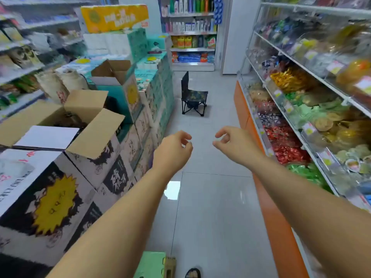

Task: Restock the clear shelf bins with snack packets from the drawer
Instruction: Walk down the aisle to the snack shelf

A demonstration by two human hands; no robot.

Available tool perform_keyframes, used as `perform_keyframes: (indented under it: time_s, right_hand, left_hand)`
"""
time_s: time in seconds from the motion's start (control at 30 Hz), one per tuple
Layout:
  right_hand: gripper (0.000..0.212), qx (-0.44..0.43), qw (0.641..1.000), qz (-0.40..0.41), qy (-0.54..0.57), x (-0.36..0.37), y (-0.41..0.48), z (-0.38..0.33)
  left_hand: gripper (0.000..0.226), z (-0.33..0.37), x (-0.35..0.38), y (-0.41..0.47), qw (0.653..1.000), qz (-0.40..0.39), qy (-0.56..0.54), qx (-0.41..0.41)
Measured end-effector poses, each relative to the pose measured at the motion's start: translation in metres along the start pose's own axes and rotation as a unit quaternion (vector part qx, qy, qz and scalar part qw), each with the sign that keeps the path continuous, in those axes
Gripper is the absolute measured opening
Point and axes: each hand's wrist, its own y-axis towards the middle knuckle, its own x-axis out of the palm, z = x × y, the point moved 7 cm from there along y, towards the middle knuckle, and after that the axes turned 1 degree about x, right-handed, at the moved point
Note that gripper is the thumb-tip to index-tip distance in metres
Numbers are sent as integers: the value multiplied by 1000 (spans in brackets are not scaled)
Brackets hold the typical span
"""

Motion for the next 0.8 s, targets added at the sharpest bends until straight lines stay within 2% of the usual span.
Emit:
perform_keyframes:
  time_s: [0.17,0.5,0.8]
  right_hand:
    - [12,65,998,-9,-9,14,85,62]
    - [12,140,990,-14,9,-3,259,163]
    - [18,161,986,-48,2,-45,457,235]
  left_hand:
    - [23,-26,63,92,997,-54,-12,-45]
    - [22,-26,169,275,987,-146,-23,-65]
    - [22,0,235,486,985,-144,-54,-75]
